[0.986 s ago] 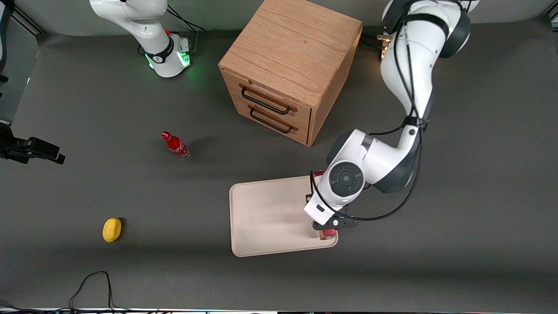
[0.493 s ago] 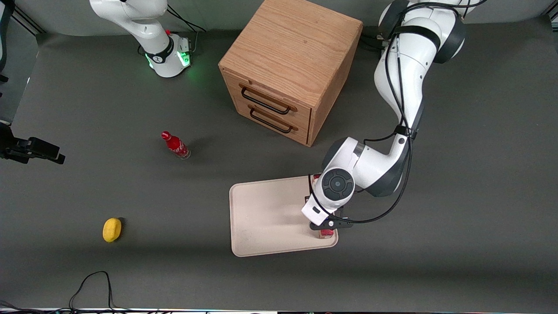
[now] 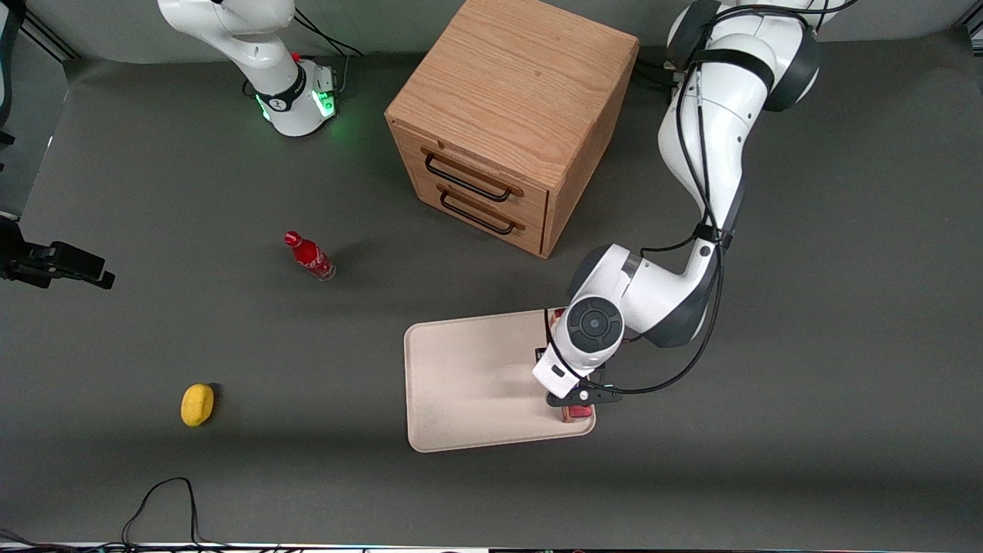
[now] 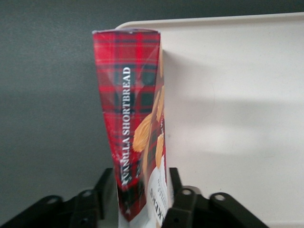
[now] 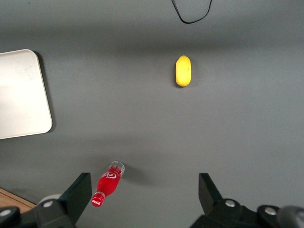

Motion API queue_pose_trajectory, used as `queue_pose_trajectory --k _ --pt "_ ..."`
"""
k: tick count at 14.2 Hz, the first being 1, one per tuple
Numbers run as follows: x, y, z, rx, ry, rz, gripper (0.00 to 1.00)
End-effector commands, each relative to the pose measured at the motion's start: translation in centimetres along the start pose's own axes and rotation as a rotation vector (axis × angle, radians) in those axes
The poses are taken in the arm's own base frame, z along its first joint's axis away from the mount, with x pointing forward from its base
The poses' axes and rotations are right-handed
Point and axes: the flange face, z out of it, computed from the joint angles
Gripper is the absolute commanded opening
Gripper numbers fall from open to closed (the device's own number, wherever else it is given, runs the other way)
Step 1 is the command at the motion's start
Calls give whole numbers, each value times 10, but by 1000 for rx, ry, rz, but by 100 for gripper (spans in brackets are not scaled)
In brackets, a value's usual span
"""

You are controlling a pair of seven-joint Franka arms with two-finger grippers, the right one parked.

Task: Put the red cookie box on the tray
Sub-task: 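Open the left gripper to release the box on the tray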

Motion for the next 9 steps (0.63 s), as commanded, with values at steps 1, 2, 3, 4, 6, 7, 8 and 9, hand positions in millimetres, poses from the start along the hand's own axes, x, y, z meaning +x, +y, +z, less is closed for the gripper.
queue_pose_trajectory --k 1,2,3,4,6,7,8,9 --pt "-12 -13 -66 44 -20 2 100" --pt "-19 -18 -102 43 -21 3 100" --pt "-29 -24 -134 51 -30 2 100" --pt "-41 -30 -171 52 -24 5 100" --pt "-63 -47 -232 53 -15 7 100" --pt "-71 -58 -252 64 -22 -1 100" --pt "-75 -71 -268 72 -24 -13 100" --pt "-79 -88 -279 78 -27 -32 100"
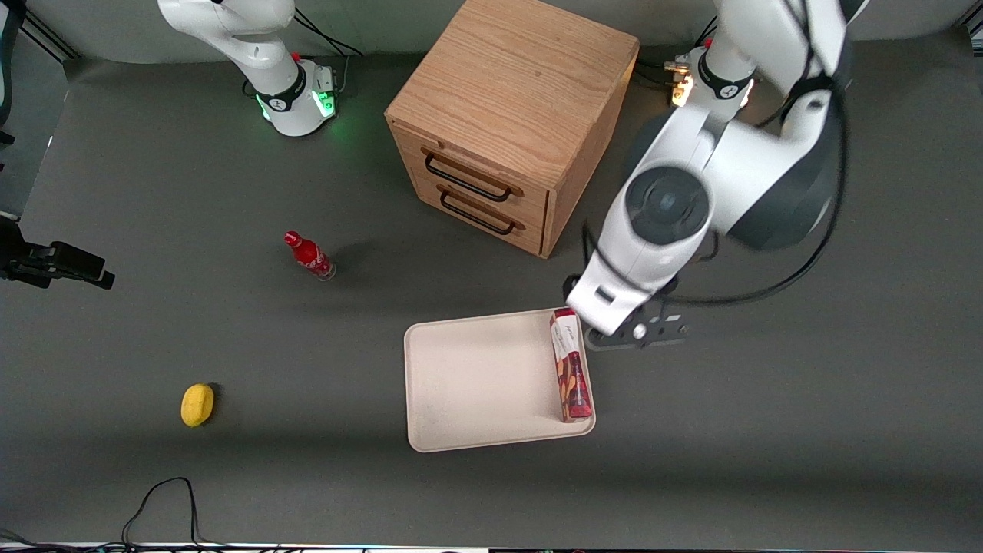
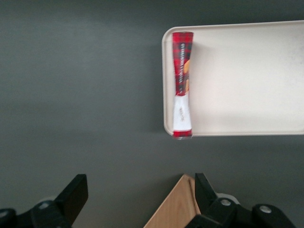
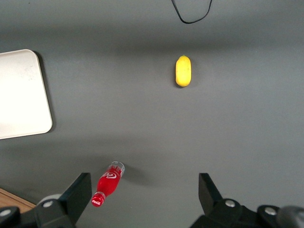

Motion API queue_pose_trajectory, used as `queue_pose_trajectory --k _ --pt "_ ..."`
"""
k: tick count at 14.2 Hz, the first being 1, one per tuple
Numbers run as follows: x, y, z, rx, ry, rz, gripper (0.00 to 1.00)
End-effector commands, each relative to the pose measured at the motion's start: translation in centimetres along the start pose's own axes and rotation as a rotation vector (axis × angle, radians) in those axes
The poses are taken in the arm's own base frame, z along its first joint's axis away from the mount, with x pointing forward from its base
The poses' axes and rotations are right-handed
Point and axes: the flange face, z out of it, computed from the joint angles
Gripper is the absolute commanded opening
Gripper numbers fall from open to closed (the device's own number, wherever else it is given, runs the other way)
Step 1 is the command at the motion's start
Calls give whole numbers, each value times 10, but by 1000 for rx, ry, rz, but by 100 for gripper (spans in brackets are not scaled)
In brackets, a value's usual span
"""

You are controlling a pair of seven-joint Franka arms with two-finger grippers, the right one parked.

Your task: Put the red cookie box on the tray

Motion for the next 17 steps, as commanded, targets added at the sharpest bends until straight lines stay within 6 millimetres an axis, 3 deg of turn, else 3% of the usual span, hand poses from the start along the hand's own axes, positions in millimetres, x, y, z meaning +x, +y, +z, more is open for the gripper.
queue_pose_trajectory --k 1,4,7,10,14,17 --pt "-11 -51 -17 34 -20 -27 100" --pt "-16 -139 -13 25 -24 22 100" --pt "-20 -196 13 14 -15 18 100" --pt "-27 -253 18 5 0 57 100" --pt "-19 -310 9 -3 10 58 100" --pt "-10 -324 -12 -14 54 31 100"
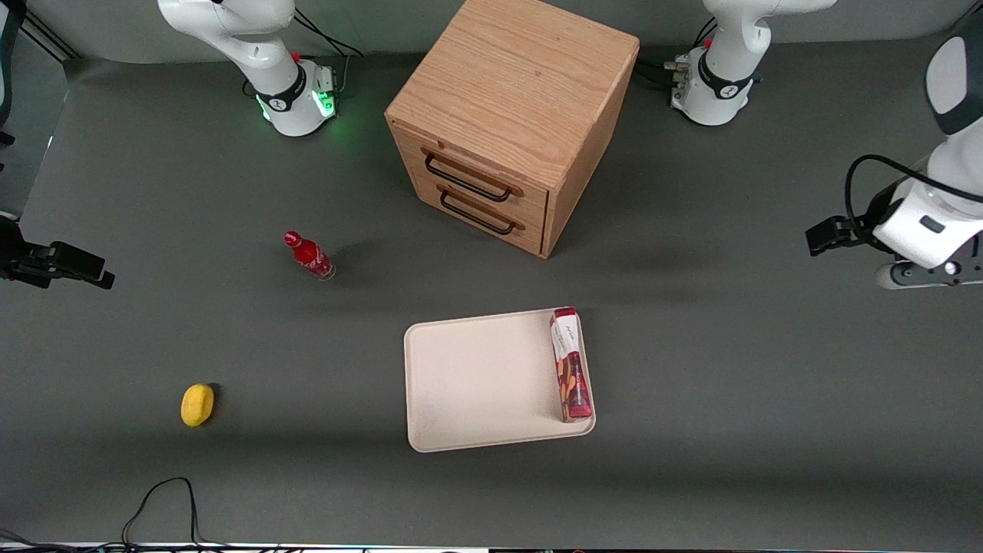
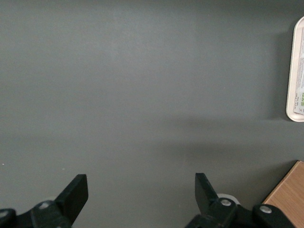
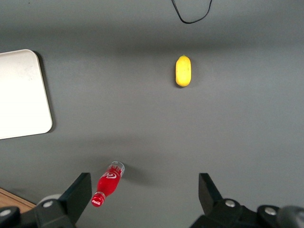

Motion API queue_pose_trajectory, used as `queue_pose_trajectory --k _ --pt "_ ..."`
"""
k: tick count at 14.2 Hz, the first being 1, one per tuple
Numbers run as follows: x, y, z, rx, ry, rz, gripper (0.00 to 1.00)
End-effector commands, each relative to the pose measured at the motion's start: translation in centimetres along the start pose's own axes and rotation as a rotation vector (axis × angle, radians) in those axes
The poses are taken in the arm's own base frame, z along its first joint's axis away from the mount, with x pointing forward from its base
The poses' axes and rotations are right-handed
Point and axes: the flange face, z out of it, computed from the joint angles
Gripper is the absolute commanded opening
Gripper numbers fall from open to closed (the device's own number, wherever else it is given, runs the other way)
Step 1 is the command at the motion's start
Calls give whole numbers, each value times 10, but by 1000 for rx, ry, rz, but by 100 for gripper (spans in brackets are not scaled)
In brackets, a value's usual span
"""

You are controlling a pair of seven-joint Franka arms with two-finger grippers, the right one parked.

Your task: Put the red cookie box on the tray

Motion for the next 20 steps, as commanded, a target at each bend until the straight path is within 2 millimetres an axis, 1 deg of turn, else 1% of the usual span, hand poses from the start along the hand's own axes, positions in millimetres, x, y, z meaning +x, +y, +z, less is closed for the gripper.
queue_pose_trajectory --k 1,4,5,6,8,12,15,20 --pt "1 -8 -21 -24 31 -5 100" --pt "1 -5 -22 -47 16 -8 100" --pt "1 -6 -23 -80 11 -17 100" --pt "0 -10 -21 -87 -8 -18 100" --pt "-3 -10 -22 -86 -30 -4 100" --pt "3 -8 -26 -89 -25 -2 100" --pt "3 -8 -24 -88 -29 0 100" --pt "2 0 -24 -88 -29 15 100"
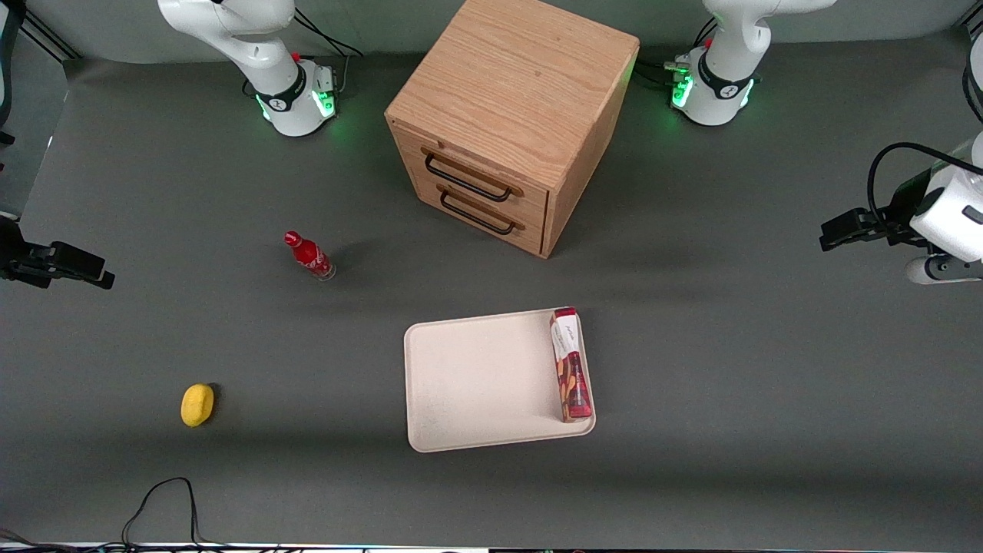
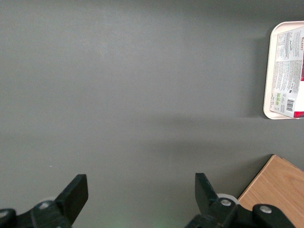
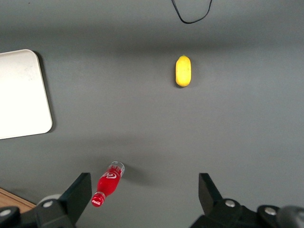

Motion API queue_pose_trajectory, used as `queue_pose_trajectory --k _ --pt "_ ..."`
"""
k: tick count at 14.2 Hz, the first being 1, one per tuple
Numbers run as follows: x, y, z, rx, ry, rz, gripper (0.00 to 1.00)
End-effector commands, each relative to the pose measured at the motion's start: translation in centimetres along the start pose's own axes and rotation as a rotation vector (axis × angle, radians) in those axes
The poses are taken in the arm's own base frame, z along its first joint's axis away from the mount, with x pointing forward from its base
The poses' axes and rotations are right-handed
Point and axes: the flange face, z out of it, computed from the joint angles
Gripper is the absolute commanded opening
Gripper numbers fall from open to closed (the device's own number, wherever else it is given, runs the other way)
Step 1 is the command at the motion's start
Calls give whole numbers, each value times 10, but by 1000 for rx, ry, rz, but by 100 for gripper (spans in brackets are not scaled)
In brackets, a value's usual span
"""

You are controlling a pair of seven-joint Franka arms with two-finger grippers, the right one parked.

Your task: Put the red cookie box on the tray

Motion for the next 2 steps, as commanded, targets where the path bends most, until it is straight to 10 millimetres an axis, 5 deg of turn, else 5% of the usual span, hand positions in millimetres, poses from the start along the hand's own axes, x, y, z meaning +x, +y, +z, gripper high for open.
queue_pose_trajectory --k 1,2 --pt "1 6 -6 -11 -10 25 100" --pt "1 7 -6 -10 -11 27 100"
